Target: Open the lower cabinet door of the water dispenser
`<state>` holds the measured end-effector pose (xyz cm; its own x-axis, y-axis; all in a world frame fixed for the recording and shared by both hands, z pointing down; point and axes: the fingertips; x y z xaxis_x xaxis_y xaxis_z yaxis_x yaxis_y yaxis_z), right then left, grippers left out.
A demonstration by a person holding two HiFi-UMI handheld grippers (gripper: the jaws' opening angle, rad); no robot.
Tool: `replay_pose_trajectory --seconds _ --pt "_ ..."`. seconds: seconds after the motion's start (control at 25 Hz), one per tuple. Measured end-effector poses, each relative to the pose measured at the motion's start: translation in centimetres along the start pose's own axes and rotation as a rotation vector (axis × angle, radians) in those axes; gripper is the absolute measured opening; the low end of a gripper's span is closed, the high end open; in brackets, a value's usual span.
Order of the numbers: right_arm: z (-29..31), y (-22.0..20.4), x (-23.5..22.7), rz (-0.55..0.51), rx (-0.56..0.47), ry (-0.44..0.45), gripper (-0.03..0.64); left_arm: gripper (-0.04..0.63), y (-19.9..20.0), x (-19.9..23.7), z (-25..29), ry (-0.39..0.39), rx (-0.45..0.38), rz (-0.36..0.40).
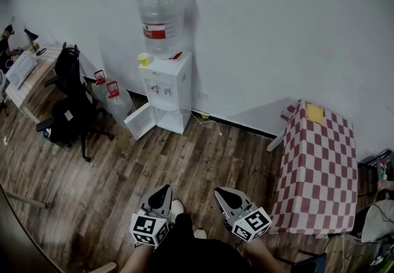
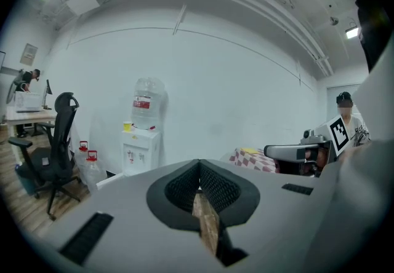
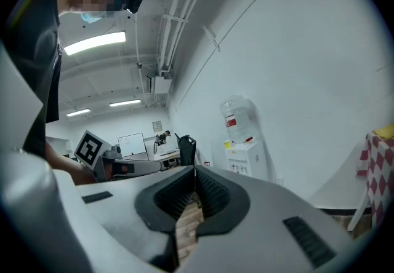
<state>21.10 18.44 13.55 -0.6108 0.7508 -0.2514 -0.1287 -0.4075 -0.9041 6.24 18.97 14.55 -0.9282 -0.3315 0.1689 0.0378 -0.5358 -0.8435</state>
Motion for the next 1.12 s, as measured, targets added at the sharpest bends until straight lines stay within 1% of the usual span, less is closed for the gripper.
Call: replay_pose_trajectory --seconds 0.16,0.24,0.36,0.52,0.64,0.76,1.12 --pt "-1.7 -1.2 1.4 0.013 -0.017 0.020 0.023 0.014 -1.1 -1.6 -2.3 0.026 0.000 0.015" --pt "-2.2 -1.3 2.0 0.007 -0.026 0.031 0.023 0.014 -1.2 -1.9 -3.3 0.037 -0.002 0.038" --pt "-2.8 -1.0 2.9 -0.003 -0.047 0.042 0.024 0.014 -0.7 -1.9 -4.5 0.055 -0.011 0.067" --pt "-2.8 -0.4 3.8 -0.017 -0.063 0.048 0.023 0.014 0.6 -1.4 -5.5 0.068 -0.047 0.077" --pt "-2.3 -0.3 4.6 -0.031 -0.065 0.047 0.024 0.014 0.3 -0.6 -6.4 0.071 -0.058 0.069" --pt "-1.5 -0.3 5.4 -0.024 -0.065 0.035 0.023 0.014 -0.6 0.8 -7.5 0.073 -0.054 0.051" --pt "0.9 -0.6 9.2 -0.002 -0.068 -0.036 0.023 0.014 -2.6 5.9 -11.7 0.052 -0.041 0.038"
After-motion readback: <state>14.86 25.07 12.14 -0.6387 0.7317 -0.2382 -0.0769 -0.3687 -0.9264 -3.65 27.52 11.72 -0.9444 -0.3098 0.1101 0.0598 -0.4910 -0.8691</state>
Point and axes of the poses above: the fingertips, and each gripper's own axes: z forward along the fingers, x to its left, y out of its top, and after that the axes turned 14 degrees about x, right-handed
